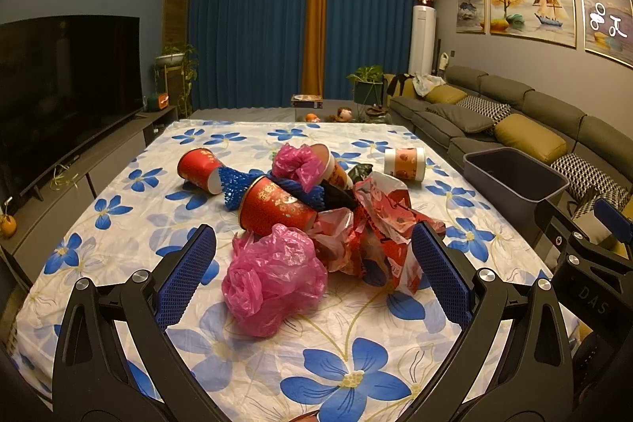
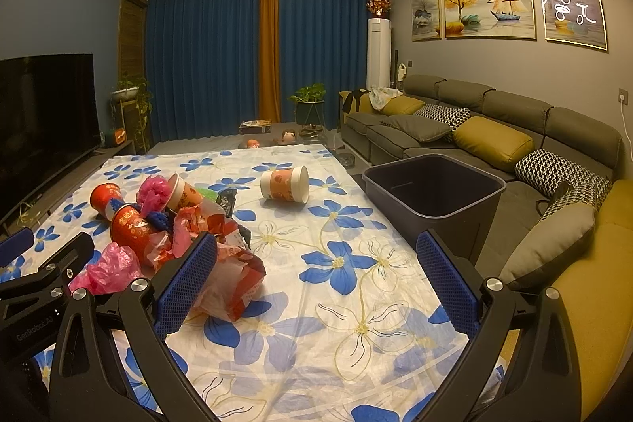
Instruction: Collect trash
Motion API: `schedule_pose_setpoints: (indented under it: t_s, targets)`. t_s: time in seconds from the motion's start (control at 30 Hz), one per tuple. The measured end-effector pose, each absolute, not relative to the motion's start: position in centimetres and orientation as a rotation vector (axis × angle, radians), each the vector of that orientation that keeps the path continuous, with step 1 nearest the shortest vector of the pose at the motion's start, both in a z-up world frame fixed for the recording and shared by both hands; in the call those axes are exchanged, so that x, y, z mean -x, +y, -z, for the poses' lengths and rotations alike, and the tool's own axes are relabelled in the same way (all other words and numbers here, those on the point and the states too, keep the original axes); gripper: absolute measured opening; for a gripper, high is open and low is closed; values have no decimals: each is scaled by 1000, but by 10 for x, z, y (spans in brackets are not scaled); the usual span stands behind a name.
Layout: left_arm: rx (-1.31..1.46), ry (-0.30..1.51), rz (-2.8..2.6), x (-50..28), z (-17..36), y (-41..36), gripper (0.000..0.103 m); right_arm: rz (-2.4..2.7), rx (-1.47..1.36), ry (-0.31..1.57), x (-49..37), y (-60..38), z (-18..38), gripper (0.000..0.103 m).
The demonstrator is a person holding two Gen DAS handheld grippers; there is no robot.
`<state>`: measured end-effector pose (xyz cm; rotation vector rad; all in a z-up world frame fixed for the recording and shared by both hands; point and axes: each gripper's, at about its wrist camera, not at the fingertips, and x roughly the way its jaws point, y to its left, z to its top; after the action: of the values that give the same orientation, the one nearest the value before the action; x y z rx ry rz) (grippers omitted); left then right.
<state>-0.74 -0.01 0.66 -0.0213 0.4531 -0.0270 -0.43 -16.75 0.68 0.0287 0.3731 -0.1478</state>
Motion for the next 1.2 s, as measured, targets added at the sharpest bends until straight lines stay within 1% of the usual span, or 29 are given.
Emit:
schedule_pose_setpoints:
  t_s: [1.2]
  targets:
    - [24, 445, 17, 3, -5, 1, 98, 122, -38, 377, -3, -160, 4, 98]
